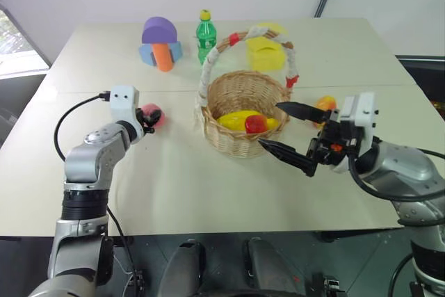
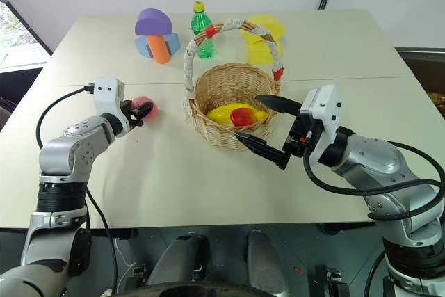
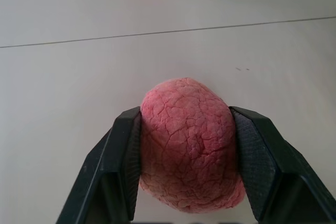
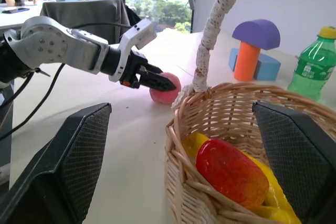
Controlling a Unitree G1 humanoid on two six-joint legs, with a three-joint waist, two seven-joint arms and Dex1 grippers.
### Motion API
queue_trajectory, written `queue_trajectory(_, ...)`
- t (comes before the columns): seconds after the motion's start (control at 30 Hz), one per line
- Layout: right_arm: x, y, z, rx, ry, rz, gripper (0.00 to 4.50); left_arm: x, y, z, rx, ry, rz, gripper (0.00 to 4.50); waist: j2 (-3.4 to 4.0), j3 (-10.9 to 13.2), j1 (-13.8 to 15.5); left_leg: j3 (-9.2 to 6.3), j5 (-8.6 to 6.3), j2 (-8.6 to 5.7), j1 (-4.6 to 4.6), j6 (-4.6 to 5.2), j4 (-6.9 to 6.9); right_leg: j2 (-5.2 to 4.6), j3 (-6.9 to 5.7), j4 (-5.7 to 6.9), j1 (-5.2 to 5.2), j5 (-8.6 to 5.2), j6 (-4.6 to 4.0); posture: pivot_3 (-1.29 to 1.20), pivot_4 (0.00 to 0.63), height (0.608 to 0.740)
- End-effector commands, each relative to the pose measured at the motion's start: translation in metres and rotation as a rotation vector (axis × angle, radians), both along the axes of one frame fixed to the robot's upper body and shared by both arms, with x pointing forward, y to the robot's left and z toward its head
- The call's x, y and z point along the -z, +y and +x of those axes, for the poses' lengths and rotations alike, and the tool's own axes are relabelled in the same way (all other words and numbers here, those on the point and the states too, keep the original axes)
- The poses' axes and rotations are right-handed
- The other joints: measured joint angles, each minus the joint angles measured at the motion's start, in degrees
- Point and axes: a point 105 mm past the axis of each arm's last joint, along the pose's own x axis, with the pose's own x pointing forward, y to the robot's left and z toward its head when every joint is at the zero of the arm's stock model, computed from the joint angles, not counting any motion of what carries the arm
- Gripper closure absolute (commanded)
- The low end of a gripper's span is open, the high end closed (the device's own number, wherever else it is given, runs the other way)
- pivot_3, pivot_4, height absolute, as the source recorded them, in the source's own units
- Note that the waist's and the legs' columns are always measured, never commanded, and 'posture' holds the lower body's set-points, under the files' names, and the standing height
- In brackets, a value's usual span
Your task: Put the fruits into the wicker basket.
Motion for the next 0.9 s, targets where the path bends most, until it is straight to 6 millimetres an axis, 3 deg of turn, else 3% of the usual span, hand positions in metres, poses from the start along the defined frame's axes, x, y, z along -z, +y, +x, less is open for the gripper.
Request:
queue_trajectory(0.03,-0.011,-0.002,-0.005,-0.002,-0.071,0.003,0.00,-0.025,0.018,-0.011,0.021,-0.097,0.005,2.44,0.00,0.0,-0.4,0.00,0.00,0.00,0.00,0.00,-0.01,0.01,0.01,0.01,-0.02,0.00,0.00,0.00,0.150,0.740)
queue_trajectory(0.17,-0.007,-0.015,0.000,0.029,-0.068,-0.015,0.00,-0.063,0.002,-0.045,0.283,-0.240,-0.092,2.44,-0.01,0.0,-0.1,0.01,0.00,0.06,-0.02,-0.01,-0.04,0.02,0.03,0.00,-0.06,0.00,-0.01,0.00,0.150,0.740)
queue_trajectory(0.27,-0.005,-0.028,0.006,0.058,-0.065,-0.030,0.00,-0.091,-0.030,-0.084,0.568,-0.288,-0.227,2.44,-0.03,0.0,0.5,0.00,0.00,0.04,-0.06,-0.02,-0.02,-0.10,0.02,-0.09,0.00,0.00,-0.01,0.00,0.150,0.740)
queue_trajectory(0.4,-0.002,-0.038,0.011,0.071,-0.067,-0.037,0.00,-0.111,-0.075,-0.106,0.789,-0.315,-0.286,2.44,-0.03,0.0,1.0,0.00,0.00,0.02,-0.04,-0.02,0.00,-0.15,-0.02,-0.15,0.09,0.00,-0.01,0.00,0.150,0.740)
queue_trajectory(0.5,-0.002,-0.042,0.012,0.078,-0.070,-0.037,0.00,-0.115,-0.108,-0.101,0.837,-0.321,-0.271,2.44,-0.04,0.0,1.4,-0.01,0.00,0.01,-0.02,-0.02,0.02,-0.10,-0.03,-0.13,0.10,0.00,0.00,0.00,0.150,0.740)
queue_trajectory(0.6,-0.003,-0.043,0.013,0.093,-0.080,-0.032,0.00,-0.107,-0.139,-0.079,0.796,-0.326,-0.123,2.44,-0.05,0.0,1.4,0.00,0.00,-0.02,-0.02,-0.01,0.03,-0.04,-0.02,-0.13,0.11,0.00,0.00,0.00,0.150,0.740)
queue_trajectory(0.7,-0.008,-0.038,0.012,0.110,-0.097,-0.021,0.00,-0.103,-0.158,-0.050,0.700,-0.311,-0.114,2.44,-0.06,0.0,1.2,0.03,0.00,-0.04,0.00,0.00,0.03,0.02,-0.02,-0.10,0.10,0.00,0.00,0.00,0.150,0.740)
queue_trajectory(0.77,-0.009,-0.035,0.011,0.127,-0.100,-0.015,0.00,-0.098,-0.166,-0.044,0.695,-0.298,-0.095,2.44,-0.06,0.0,1.0,0.03,0.01,-0.03,0.00,0.00,0.04,0.05,-0.01,-0.09,0.07,0.00,0.00,0.00,0.150,0.740)
queue_trajectory(0.9,-0.009,-0.033,0.014,0.173,-0.084,-0.008,0.00,-0.096,-0.173,-0.044,0.724,-0.296,-0.115,0.53,-0.06,0.0,0.5,0.02,0.01,0.03,-0.03,0.00,0.02,0.11,0.00,-0.05,0.01,0.00,-0.01,0.00,0.150,0.740)
